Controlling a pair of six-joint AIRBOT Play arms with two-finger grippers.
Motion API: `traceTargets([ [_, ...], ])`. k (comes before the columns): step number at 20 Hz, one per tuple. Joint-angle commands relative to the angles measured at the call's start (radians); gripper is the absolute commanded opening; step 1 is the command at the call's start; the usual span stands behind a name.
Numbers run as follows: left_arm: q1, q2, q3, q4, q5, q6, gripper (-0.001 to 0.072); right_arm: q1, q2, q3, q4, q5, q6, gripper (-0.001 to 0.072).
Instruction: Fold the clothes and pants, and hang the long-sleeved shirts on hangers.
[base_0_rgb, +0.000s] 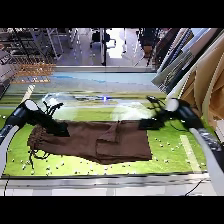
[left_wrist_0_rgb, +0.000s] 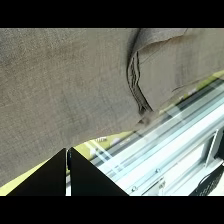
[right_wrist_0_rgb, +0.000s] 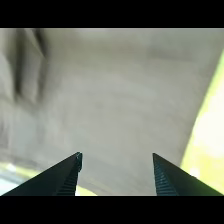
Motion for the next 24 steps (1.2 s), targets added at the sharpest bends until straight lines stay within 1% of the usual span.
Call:
traceTargets([
  [1,-0.002,0.001,0.000,-0.002,-0.002,0.000,0.0009,-0.304,0.011,-0.199,0.325,0.006,-0.387,0.0513],
  [2,-0.002,0.001,0.000,-0.002,-0.001,0.000,0.0009,-0.343,-0.014,-0.223,0.360,0.009,-0.457,0.0513],
  [3,-0.002,0.001,0.000,-0.002,-0.001,0.000,0.0009,-0.365,-0.045,-0.234,0.369,0.012,-0.504,0.0513],
  [5,-0.002,0.001,0.000,-0.002,-0.001,0.000,0.0009,-0.370,-0.122,-0.234,0.374,0.010,-0.584,0.0513],
  [7,-0.002,0.001,0.000,-0.002,-0.001,0.000,0.0009,-0.345,-0.190,-0.233,0.412,-0.013,-0.649,0.0512],
  [9,-0.002,0.001,0.000,-0.002,-0.001,0.000,0.0009,-0.302,-0.246,-0.233,0.440,-0.066,-0.679,0.0511],
  [11,-0.002,0.002,0.000,-0.003,-0.001,0.000,0.0009,-0.243,-0.286,-0.230,0.445,-0.115,-0.679,0.0488],
  [12,-0.002,0.002,0.000,-0.011,-0.001,0.000,0.0009,-0.215,-0.296,-0.220,0.445,-0.125,-0.681,0.0354],
  [13,-0.002,0.002,0.000,-0.026,-0.001,0.000,0.0009,-0.192,-0.296,-0.206,0.439,-0.133,-0.679,0.0170],
  [14,-0.002,0.003,0.000,-0.043,-0.002,0.000,0.0009,-0.184,-0.289,-0.179,0.422,-0.114,-0.656,0.0014],
  [15,-0.005,0.004,0.000,-0.050,-0.002,0.000,0.0008,-0.187,-0.267,-0.149,0.381,-0.093,-0.595,0.0013],
  [16,-0.006,0.005,0.000,-0.049,-0.002,0.000,0.0008,-0.198,-0.230,-0.122,0.297,-0.088,-0.523,0.0013],
  [18,-0.006,0.005,0.000,-0.046,-0.002,-0.001,0.0008,-0.233,-0.110,-0.078,0.000,-0.090,-0.335,0.0013],
  [20,-0.020,0.005,0.000,-0.047,-0.001,-0.004,0.0008,-0.282,0.008,-0.061,-0.264,-0.087,-0.192,0.0012],
  [21,-0.037,0.004,0.000,-0.047,0.000,-0.004,0.0008,-0.316,0.063,-0.056,-0.359,-0.076,-0.150,0.0012],
  [22,-0.064,0.002,0.000,-0.047,0.007,-0.003,0.0008,-0.346,0.103,-0.049,-0.409,-0.045,-0.122,0.0012],
  [24,-0.139,-0.002,0.000,-0.047,0.050,0.018,0.0008,-0.386,0.164,-0.017,-0.439,0.053,-0.116,0.0012],
])
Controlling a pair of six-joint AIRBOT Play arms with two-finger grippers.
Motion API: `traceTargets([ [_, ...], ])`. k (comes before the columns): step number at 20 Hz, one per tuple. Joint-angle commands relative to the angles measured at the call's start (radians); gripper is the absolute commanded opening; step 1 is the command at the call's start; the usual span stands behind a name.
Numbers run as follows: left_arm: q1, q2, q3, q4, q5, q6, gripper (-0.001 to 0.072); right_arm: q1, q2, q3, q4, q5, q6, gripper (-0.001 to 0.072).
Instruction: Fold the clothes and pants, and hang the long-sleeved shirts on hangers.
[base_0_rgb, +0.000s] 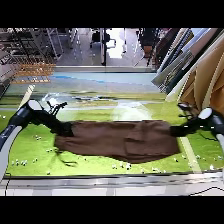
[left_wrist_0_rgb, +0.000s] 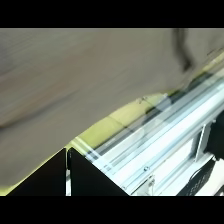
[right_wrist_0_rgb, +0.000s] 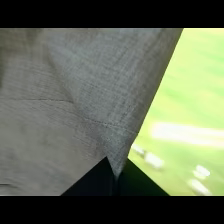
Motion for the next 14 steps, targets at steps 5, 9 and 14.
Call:
traceTargets([
  [5,-0.190,-0.051,0.000,0.200,0.134,-0.006,0.0008,0.051,0.203,0.249,-0.191,0.296,0.212,0.0012],
  [9,-0.164,-0.096,0.000,0.242,0.172,-0.008,0.0008,0.331,0.219,0.404,-0.021,0.310,0.406,0.0012],
  [14,-0.105,-0.050,0.060,0.235,0.109,0.008,0.0008,0.863,0.113,0.404,-0.013,0.028,0.619,0.0012],
])
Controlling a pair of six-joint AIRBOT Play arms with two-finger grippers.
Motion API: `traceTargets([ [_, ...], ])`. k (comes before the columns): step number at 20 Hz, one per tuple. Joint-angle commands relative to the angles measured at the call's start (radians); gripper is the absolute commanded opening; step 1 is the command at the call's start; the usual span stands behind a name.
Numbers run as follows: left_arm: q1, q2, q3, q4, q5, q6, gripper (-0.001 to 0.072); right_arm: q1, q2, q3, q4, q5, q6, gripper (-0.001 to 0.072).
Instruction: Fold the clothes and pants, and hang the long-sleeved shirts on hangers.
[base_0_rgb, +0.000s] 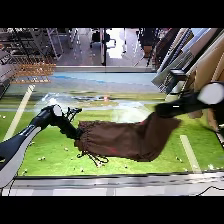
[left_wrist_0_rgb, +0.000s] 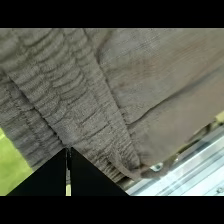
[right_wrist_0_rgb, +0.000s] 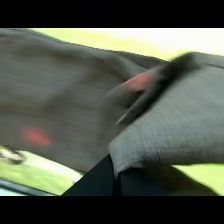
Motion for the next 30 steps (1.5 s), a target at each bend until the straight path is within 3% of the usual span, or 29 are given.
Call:
traceTargets([
  [1,0.064,0.077,0.074,0.013,-0.104,0.007,0.0008,0.356,-0.109,0.019,0.021,-0.223,0.152,0.0012],
  [3,0.140,0.185,0.129,0.013,-0.213,0.007,0.0008,0.509,-0.233,0.020,0.024,-0.383,0.177,0.0012],
  [7,0.264,0.373,0.135,0.013,-0.266,0.000,0.0008,0.649,-0.496,0.040,0.134,-0.710,0.196,0.0042],
  [9,0.278,0.406,0.135,0.005,-0.266,-0.008,0.0008,0.644,-0.574,0.114,0.171,-0.692,0.174,0.0481],
  [10,0.278,0.407,0.134,-0.010,-0.266,-0.008,0.0008,0.626,-0.576,0.147,0.155,-0.623,0.151,0.0515],
  [14,0.224,0.344,0.124,-0.160,-0.252,-0.008,0.0008,0.405,-0.442,0.189,-0.001,-0.266,0.138,0.0514],
  [18,0.095,0.223,0.048,-0.153,-0.172,0.034,0.0008,0.089,-0.247,-0.005,0.097,-0.070,0.013,0.0516],
  [21,0.046,0.095,0.030,-0.065,-0.133,0.045,0.0008,-0.136,-0.142,-0.278,0.343,-0.068,-0.152,0.0528],
  [22,0.045,0.056,0.030,-0.049,-0.124,0.045,0.0009,-0.203,-0.134,-0.371,0.420,-0.083,-0.209,0.0589],
  [25,0.064,-0.032,0.030,-0.043,-0.100,0.044,0.0008,-0.333,-0.156,-0.584,0.591,-0.221,-0.389,0.0602],
  [28,0.068,-0.063,0.031,-0.043,-0.094,0.045,0.0008,-0.369,-0.265,-0.650,0.719,-0.253,-0.565,0.0606],
  [30,0.068,-0.062,0.032,-0.044,-0.092,0.044,0.0008,-0.363,-0.362,-0.649,0.814,-0.254,-0.649,0.0647],
])
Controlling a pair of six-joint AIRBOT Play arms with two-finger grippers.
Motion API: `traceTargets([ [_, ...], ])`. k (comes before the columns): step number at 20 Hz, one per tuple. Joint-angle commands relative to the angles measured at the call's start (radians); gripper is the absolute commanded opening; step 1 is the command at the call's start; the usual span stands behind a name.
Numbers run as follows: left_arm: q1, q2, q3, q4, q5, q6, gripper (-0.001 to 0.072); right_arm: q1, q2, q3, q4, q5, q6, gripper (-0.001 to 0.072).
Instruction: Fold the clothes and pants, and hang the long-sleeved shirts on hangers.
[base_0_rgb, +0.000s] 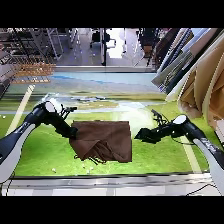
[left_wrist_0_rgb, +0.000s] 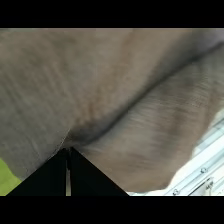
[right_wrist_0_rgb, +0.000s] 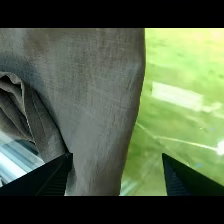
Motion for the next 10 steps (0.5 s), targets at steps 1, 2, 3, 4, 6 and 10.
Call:
traceTargets([
  [1,0.001,-0.023,0.000,0.006,0.011,0.000,0.0008,-0.027,-0.142,-0.053,0.227,-0.023,-0.213,0.0647],
  [2,0.001,-0.023,0.000,0.005,0.005,0.000,0.0008,-0.020,-0.180,-0.053,0.274,-0.022,-0.242,0.0647],
  [3,0.001,-0.023,0.000,0.002,-0.003,0.000,0.0008,-0.011,-0.217,-0.046,0.304,-0.022,-0.254,0.0646],
  [4,0.001,-0.023,0.001,-0.007,-0.014,0.000,0.0008,0.005,-0.246,-0.030,0.311,-0.022,-0.252,0.0645],
  [6,0.001,-0.023,0.001,-0.040,-0.023,0.001,0.0008,0.061,-0.296,0.023,0.311,-0.022,-0.231,0.0635],
  [10,0.001,-0.019,0.001,-0.112,-0.028,0.001,0.0008,0.201,-0.338,0.180,0.307,-0.025,-0.187,0.0431],
])
